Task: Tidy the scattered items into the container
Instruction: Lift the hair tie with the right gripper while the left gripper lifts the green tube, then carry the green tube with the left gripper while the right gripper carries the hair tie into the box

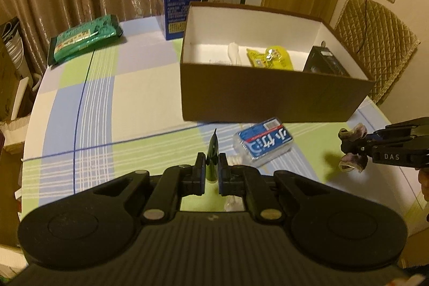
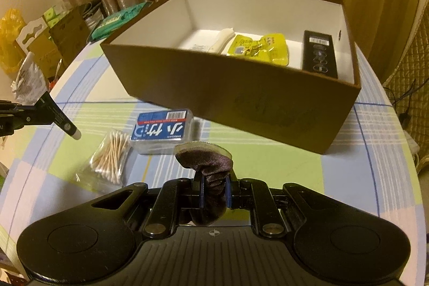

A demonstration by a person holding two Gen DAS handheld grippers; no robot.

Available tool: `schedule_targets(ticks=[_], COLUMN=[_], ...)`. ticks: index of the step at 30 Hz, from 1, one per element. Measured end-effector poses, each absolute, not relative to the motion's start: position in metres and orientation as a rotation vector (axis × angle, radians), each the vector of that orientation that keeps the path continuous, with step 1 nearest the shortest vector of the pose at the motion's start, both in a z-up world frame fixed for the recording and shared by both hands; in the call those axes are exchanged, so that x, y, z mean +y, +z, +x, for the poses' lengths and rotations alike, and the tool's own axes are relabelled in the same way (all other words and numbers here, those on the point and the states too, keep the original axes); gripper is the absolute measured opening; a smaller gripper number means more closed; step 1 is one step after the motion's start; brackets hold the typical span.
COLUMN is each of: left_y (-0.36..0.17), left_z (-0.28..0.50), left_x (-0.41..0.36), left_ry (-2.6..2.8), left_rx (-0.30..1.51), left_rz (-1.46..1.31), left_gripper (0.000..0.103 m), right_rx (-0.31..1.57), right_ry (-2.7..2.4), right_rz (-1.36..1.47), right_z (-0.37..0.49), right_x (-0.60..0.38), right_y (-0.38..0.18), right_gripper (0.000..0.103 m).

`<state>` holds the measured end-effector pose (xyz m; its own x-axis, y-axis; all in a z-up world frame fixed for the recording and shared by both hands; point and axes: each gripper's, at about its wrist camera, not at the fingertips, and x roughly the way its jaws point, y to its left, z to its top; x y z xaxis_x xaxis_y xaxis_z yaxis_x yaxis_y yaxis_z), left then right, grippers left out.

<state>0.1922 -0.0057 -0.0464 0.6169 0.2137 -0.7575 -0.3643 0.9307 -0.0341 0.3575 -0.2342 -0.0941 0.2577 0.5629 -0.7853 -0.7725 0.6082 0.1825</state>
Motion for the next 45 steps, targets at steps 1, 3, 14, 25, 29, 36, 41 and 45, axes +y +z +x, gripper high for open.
schedule_targets(ticks=[1,3,14,25,29,36,41,45], left_y=[-0.044,-0.040,-0.010,0.021,0.028,0.022,0.003,-0.022], left_z=[0.193,0.196,0.219,0.257,0.281,0.336,0.375,0.406], left_x=[-0.006,-0.006,-0.008,-0.006,-0.004,0.002,0.007,0.010], left_ry=[0.331,0.326,0.278,0.225,0.197,0.158,0.132,0.112], left_rx=[0.839,0.828,0.757,0.677,0.663,0.686,0.730,0.796], left_rz=[-0.191,-0.186,-0.137,-0.098,-0.095,-0.104,-0.129,-0.161], left_gripper=[0.005,0.005,0.005,0.005,0.005,0.005,0.005,0.005], right_rx=[0.939,0.937,0.876,0.787,0.763,0.747,0.764,0.802], right_ry=[0.919,0.921,0.937,0.966,0.970,0.980,0.964,0.957], right_rz=[-0.257,-0.253,-0.246,-0.195,-0.200,-0.218,-0.239,-0.269], right_z=[0.359,0.360,0.376,0.415,0.436,0.473,0.494,0.510], right_x=[-0.235,-0.235,-0.235,-0.223,-0.208,-0.173,-0.157,-0.145], right_y=[-0.092,-0.087,-0.057,-0.020,-0.012,-0.014,-0.029,-0.048], right_gripper=[0.011,0.011,0.011,0.011,0.011,0.011,0.011,0.011])
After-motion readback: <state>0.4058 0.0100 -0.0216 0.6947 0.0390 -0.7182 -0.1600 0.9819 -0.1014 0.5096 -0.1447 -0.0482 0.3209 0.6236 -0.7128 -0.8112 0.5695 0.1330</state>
